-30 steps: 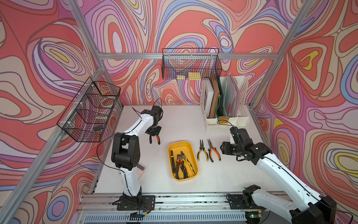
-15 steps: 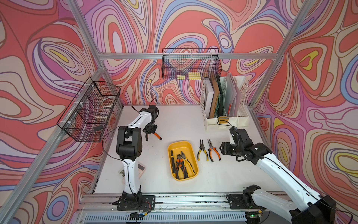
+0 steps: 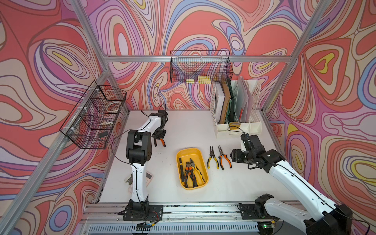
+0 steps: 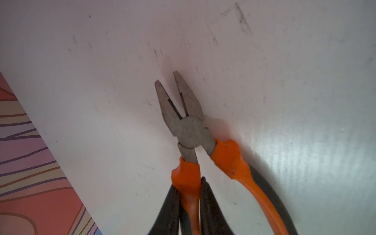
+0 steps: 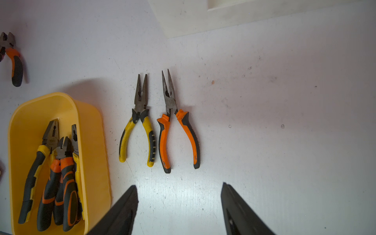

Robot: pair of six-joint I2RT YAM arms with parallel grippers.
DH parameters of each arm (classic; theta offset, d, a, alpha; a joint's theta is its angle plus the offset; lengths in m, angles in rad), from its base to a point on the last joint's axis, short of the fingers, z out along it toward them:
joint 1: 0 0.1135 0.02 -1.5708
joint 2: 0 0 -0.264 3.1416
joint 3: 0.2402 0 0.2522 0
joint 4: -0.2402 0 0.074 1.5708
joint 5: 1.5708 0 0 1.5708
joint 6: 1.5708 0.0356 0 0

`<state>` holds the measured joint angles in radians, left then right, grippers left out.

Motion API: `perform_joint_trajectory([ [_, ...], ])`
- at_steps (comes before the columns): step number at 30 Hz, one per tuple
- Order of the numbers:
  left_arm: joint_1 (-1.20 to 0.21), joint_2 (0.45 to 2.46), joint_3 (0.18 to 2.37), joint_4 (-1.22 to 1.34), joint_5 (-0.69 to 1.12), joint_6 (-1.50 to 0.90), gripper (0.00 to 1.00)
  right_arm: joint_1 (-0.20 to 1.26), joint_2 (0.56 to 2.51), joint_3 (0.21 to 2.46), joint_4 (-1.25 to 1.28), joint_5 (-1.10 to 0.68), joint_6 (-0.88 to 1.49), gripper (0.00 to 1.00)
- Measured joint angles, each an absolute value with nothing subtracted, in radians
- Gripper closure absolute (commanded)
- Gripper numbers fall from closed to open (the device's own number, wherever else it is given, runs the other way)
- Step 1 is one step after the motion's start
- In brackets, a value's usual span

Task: Take the pliers out of the storage box
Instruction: Place the pliers at the center of the board.

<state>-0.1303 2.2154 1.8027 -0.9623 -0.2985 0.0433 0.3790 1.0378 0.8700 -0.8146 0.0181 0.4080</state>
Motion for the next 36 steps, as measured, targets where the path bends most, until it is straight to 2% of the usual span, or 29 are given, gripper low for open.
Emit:
perform_joint_trajectory([
  [2, -0.129, 2.221, 1.813, -0.968, -0.299, 0.030, 0.62, 0.379, 1.038, 0.870, -0.815, 0.019, 0.408, 0.31],
  [8, -0.122, 2.214, 1.827, -0.961, -0.321, -0.009, 0.53, 0.379, 1.038, 0.870, -0.815, 0.019, 0.408, 0.31],
  [10, -0.118, 2.201, 1.826, -0.952, -0.321, -0.020, 0.43, 0.379, 1.038, 0.870, -0.815, 0.019, 0.408, 0.31],
  [14, -0.118, 2.115, 1.807, -0.917, -0.292, -0.050, 0.40, 0.379, 1.038, 0.870, -0.815, 0.019, 0.408, 0.29],
  [19, -0.130, 1.850, 1.681, -0.823, -0.215, -0.078, 0.40, 0.379, 1.037, 0.870, -0.815, 0.019, 0.408, 0.26],
  [20, -0.136, 1.784, 1.637, -0.796, -0.203, -0.081, 0.35, 0.379, 1.036, 0.870, -0.815, 0.019, 0.408, 0.25],
  [21, -0.145, 1.707, 1.578, -0.756, -0.184, -0.082, 0.24, 0.379, 1.035, 0.870, -0.815, 0.018, 0.407, 0.24],
  [22, -0.153, 1.646, 1.529, -0.730, -0.168, -0.082, 0.09, 0.379, 1.035, 0.870, -0.815, 0.018, 0.406, 0.23],
  [23, -0.160, 1.568, 1.457, -0.685, -0.147, -0.084, 0.00, 0.379, 1.034, 0.870, -0.815, 0.015, 0.405, 0.23],
  [27, -0.171, 1.323, 1.239, -0.597, -0.074, -0.124, 0.00, 0.379, 1.039, 0.891, -0.847, 0.003, 0.391, 0.22],
  [31, -0.170, 1.186, 1.165, -0.604, -0.007, -0.191, 0.00, 0.379, 1.072, 0.995, -0.921, 0.007, 0.375, 0.23],
  [36, -0.179, 1.100, 1.079, -0.625, 0.134, -0.276, 0.00, 0.379, 1.124, 1.112, -0.972, -0.051, 0.365, 0.32],
])
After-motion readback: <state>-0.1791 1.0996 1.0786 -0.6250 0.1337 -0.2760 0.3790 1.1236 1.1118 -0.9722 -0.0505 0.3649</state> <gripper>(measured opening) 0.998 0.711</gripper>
